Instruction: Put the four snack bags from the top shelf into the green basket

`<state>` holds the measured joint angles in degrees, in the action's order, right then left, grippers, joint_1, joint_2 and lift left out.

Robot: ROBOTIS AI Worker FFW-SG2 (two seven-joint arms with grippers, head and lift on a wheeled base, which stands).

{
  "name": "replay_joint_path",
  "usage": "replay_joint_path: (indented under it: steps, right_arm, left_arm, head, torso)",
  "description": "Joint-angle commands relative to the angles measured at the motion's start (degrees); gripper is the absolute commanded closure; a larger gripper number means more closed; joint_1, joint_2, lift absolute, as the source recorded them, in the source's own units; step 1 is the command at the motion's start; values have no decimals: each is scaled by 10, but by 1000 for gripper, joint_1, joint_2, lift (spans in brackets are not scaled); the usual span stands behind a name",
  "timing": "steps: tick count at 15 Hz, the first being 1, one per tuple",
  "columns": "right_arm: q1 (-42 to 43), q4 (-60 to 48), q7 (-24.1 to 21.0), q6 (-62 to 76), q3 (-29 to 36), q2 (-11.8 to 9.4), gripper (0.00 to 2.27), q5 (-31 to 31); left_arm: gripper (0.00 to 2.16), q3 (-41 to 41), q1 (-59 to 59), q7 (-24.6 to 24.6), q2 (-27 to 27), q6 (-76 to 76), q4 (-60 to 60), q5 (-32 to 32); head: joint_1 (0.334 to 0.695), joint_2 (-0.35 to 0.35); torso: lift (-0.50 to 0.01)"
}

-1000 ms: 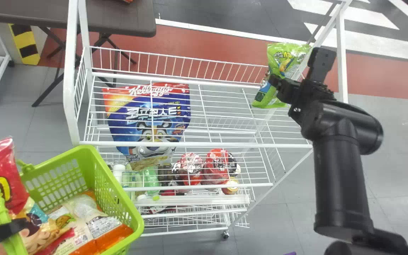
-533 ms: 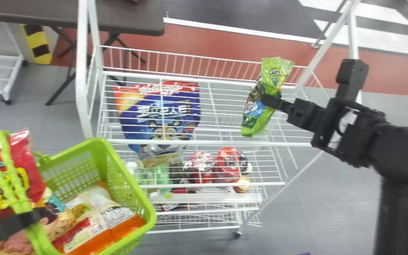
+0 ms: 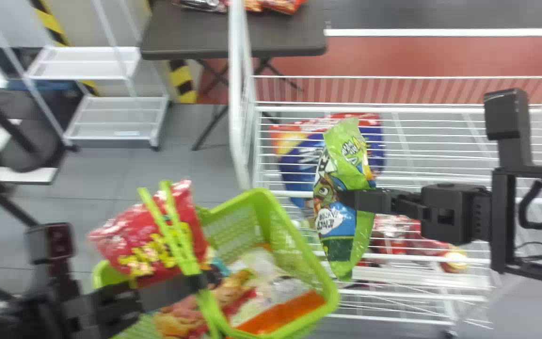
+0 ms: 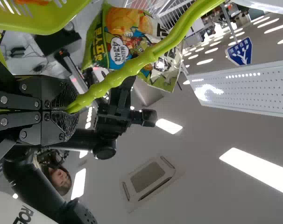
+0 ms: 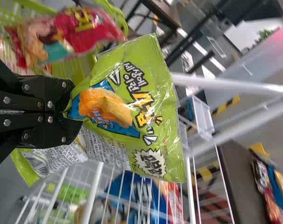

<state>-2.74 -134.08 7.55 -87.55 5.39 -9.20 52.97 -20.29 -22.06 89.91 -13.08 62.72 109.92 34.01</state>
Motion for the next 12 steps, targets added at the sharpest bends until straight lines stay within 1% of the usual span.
replay_joint_path:
  steps: [1,2,4,5,7,9,10,11,12]
  right_arm:
    - [9,0,-1,4,-36,15,2246,25]
    - [12,1,-4,4,-50,20,2246,26]
    - [16,14,-13,-5,-71,20,2246,42]
    - [17,18,-14,-19,-78,17,2246,45]
    - [21,30,-30,-25,-89,14,2246,45]
    - [38,77,-31,-25,-98,9,2202,44]
    - [55,109,-28,-25,-105,7,1885,43]
    - [75,138,-18,-25,-120,-2,1096,36]
    - [93,164,-3,-25,-128,-5,269,32]
  left_arm:
    - [2148,6,0,7,2,0,1,-1]
    - [2148,7,0,7,2,0,1,-1]
    - [2148,9,2,7,2,-2,1,-1]
    - [2148,9,4,7,2,-2,1,-1]
    - [2148,8,5,7,2,-2,1,-1]
    - [2148,8,10,7,2,0,1,-1]
    - [2148,10,11,7,2,0,1,-1]
    - [2148,12,12,7,2,0,1,-1]
    - [2148,15,12,7,2,0,1,-2]
  head:
    - [695,210]
    - [695,238]
    - [695,281]
    - [695,314]
    - [695,338]
    - [695,347]
    - [695,348]
    - [695,345]
    - [695,341]
  torso:
    - [-4]
    - [-4]
    - [-4]
    - [-4]
    - [-4]
    - [-4]
    - [-4]
    - [-4]
    - [-4]
